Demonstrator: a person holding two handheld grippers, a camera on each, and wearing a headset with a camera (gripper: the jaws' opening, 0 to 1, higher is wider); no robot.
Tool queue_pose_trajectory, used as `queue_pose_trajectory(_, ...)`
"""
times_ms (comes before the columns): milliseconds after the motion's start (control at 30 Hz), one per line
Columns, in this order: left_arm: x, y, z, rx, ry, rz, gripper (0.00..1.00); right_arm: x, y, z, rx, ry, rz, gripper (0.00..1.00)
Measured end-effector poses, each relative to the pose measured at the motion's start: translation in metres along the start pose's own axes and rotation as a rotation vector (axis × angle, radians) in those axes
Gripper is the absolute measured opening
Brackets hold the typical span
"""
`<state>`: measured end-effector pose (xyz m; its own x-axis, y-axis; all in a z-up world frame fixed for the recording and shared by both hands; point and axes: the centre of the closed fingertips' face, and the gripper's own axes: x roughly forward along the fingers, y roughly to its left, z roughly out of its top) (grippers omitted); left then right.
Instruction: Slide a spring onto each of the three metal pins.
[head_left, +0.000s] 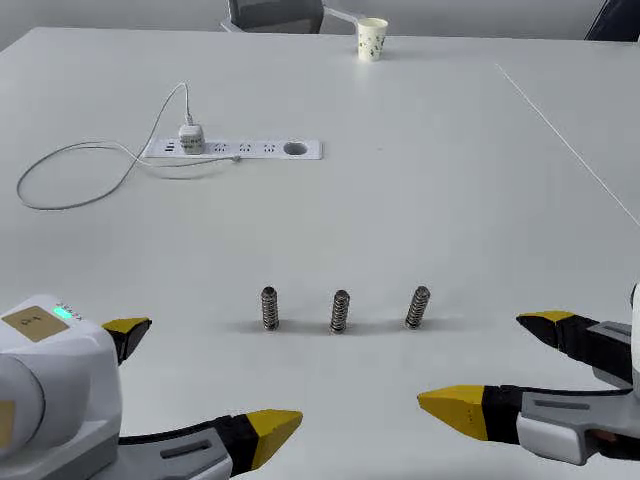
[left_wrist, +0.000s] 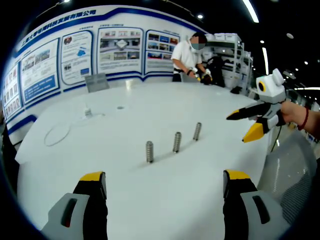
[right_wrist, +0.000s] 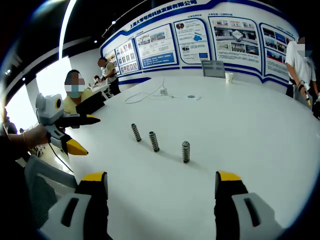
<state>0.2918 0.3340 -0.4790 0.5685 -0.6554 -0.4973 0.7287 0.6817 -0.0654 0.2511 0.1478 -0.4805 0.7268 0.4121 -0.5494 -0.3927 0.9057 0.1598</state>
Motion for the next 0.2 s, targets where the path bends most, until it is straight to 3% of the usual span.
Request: queue_pose_trajectory(200,0.0001,-0.0008,-0.0003,0.009,0.003,-0.006,0.99,0.0015,0.0014,-0.0027,-0.023,0.017,-0.001,0.9)
